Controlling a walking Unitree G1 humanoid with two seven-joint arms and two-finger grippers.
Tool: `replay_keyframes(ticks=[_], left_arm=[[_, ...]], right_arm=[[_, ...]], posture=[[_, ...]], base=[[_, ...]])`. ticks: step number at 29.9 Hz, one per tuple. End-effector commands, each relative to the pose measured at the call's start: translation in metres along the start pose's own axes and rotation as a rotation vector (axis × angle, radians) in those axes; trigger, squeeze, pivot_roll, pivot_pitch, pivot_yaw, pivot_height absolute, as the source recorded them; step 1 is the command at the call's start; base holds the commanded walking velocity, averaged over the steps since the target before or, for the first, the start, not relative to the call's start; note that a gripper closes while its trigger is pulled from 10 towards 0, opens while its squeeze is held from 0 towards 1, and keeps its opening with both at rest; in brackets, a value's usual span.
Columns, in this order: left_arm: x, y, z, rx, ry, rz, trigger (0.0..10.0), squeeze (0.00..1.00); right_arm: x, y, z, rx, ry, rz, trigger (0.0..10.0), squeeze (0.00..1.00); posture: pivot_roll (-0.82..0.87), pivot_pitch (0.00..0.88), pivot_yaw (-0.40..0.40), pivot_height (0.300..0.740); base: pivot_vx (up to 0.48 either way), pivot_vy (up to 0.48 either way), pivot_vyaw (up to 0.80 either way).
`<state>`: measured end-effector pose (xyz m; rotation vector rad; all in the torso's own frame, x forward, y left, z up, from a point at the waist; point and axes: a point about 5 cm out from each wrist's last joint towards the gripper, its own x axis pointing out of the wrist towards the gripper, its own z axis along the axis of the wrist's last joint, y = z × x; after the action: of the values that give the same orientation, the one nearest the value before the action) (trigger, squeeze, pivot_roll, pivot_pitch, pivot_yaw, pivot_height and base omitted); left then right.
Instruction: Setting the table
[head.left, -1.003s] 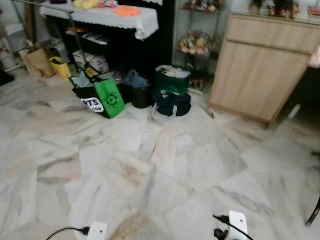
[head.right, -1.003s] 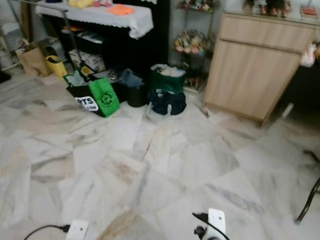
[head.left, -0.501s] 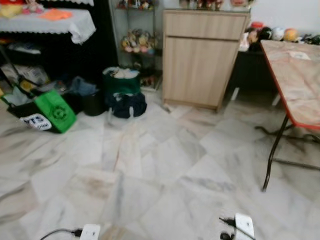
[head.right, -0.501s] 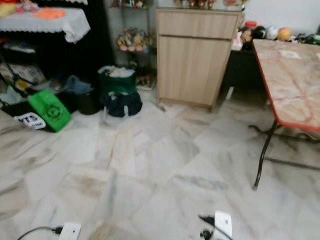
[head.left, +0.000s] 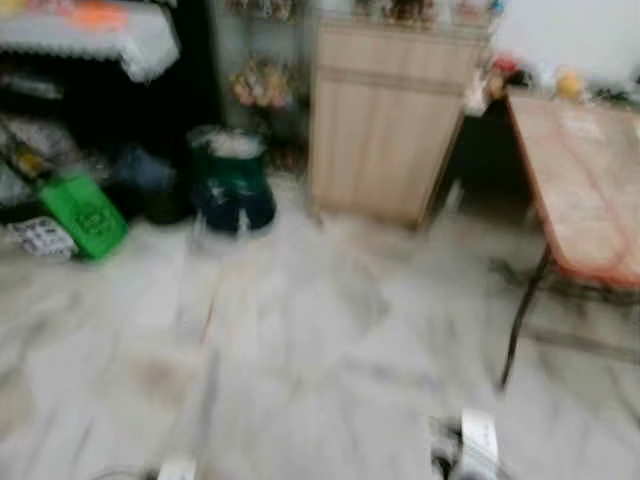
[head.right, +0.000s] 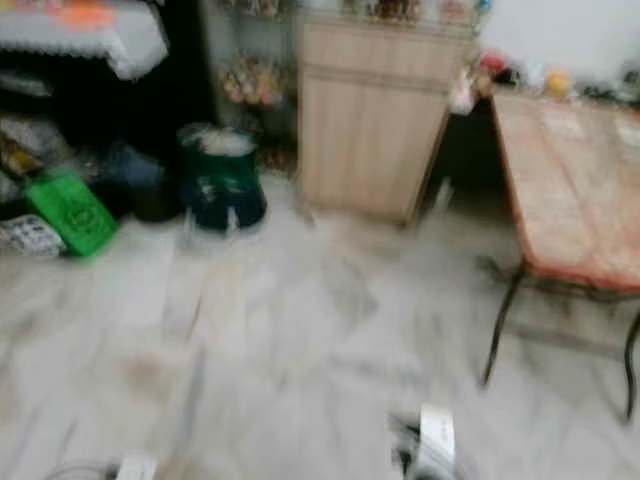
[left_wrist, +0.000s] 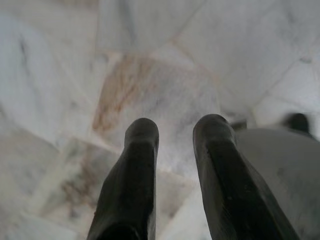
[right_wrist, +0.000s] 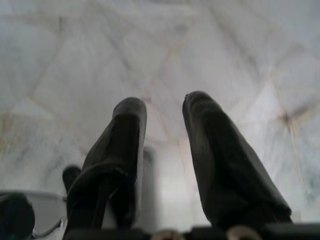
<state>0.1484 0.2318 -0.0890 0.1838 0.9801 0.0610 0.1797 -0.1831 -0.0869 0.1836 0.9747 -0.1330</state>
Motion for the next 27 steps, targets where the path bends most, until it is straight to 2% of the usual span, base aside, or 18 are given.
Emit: replay_keyframes(ticks=[1, 27], left_arm=[[0.0012, -0.0048, 0.0037, 0.0, -0.007, -0.014, 10.0, 0.0], [-0.0003, -0.0036, -0.0033, -0.001, 0.019, -0.018, 10.0, 0.0]], right_arm=[[-0.0008, -0.0087, 0.0013, 0.01, -0.005, -0.025, 10.0, 0.0], [-0.001, -0.0093, 0.0024, 0.02, -0.024, -0.034, 10.0, 0.0]], posture=[[0.03, 0.0, -0.004, 0.74], [0.02, 0.0, -0.001, 0.74]], base=[[0.0, -0.472, -0.79], [0.0, -0.472, 0.0]])
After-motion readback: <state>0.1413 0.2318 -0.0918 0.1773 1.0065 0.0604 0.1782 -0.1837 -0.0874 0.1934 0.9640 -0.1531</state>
